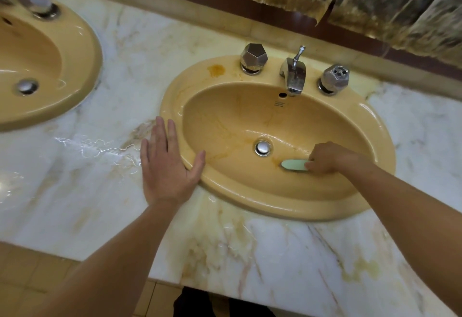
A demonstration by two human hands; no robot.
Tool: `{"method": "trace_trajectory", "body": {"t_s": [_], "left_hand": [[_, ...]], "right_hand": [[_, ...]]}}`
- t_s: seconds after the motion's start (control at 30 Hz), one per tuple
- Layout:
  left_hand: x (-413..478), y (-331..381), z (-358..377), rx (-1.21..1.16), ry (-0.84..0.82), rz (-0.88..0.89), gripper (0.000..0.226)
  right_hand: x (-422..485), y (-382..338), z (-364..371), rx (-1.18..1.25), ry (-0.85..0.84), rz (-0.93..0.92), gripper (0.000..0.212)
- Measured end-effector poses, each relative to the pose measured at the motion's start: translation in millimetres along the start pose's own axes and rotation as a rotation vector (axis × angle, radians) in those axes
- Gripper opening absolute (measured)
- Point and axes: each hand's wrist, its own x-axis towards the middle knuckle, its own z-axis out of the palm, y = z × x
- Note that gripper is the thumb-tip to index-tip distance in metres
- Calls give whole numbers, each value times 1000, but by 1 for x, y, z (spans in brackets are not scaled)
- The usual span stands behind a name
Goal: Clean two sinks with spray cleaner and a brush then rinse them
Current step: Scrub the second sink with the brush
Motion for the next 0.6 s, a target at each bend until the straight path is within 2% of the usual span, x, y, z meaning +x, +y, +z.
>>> {"method": "trace_trajectory", "body": {"t_s": [0.1, 0.23, 0.27, 0.37, 0.4, 0.47, 0.5, 0.6], "left_hand": [[0, 1, 0, -2, -10, 2, 91], [0, 1, 0, 3, -9, 3, 90], [0, 1, 0, 1, -11, 4, 90], [0, 1, 0, -1, -12, 0, 90], [0, 0, 0, -5, -8, 0, 90], [0, 1, 0, -11, -4, 1, 90], [0, 1, 0, -11, -7, 2, 90], [0, 1, 1, -17, -7, -1, 91]], "right_hand": [[-5, 0, 2, 71, 16, -37, 33], [-8, 1, 4, 164, 217, 0, 29], [-11, 1, 4, 213, 185, 1, 30], [-15, 4, 0, 286, -146, -40, 26], [-15, 5, -3, 285, -151, -32, 25], [-14, 10, -5, 266, -21, 0, 29], [-13, 11, -6, 296, -16, 13, 31], [-18, 5, -7, 311, -258, -46, 34]]}}
